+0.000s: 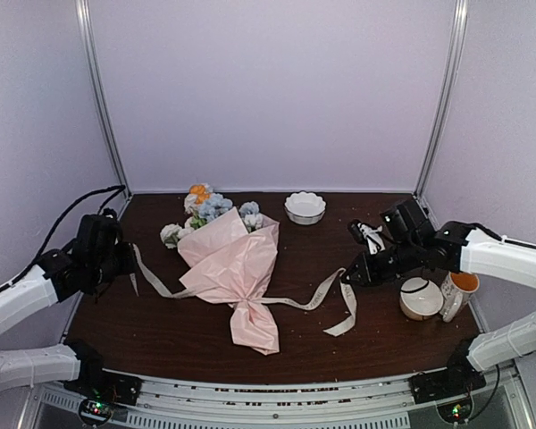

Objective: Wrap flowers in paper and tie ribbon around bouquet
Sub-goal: Tie the ribbon around the folded bouquet.

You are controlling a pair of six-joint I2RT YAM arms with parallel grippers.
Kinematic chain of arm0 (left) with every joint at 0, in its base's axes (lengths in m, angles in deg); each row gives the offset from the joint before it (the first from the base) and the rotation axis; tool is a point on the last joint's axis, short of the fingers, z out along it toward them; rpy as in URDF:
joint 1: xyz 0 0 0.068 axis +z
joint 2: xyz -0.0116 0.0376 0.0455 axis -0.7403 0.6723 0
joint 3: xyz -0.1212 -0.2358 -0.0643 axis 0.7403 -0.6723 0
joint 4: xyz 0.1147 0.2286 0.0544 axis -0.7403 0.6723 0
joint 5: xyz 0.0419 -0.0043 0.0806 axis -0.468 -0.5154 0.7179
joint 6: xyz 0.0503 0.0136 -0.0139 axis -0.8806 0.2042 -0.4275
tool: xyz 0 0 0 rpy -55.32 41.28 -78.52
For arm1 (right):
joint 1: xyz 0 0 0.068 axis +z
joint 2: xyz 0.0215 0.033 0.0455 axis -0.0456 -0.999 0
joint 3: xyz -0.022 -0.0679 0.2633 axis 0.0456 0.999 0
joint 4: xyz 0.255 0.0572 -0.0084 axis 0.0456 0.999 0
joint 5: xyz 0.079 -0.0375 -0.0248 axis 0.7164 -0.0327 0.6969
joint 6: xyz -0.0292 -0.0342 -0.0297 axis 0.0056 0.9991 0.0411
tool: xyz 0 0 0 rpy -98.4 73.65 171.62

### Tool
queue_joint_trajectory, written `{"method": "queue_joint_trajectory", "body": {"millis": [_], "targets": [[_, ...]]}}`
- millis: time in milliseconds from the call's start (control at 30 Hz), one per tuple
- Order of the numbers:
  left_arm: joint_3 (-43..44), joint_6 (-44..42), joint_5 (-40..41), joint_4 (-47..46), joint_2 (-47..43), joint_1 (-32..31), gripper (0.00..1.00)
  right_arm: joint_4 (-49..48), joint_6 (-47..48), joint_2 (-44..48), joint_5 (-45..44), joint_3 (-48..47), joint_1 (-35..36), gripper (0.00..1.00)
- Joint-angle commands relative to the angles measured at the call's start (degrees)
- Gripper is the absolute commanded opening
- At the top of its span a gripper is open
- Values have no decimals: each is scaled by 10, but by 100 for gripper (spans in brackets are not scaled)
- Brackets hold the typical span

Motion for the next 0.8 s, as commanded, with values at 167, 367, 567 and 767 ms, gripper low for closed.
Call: {"method": "queue_joint_trajectory", "body": {"millis": [167,367,567,767], "targets": [[11,-116,-5,-28,-75,-297,0,-84,64,-50,71,-113,44,0],[29,-185,-92,-57,4,-373,0,-42,83,-58,45,-135,44,0],[46,-233,-168,-31,50,-411,0,-23,95,-46,20,-141,44,0],[42,-239,-193,30,70,-413,92,37,113,-63,-42,-162,39,32]]}}
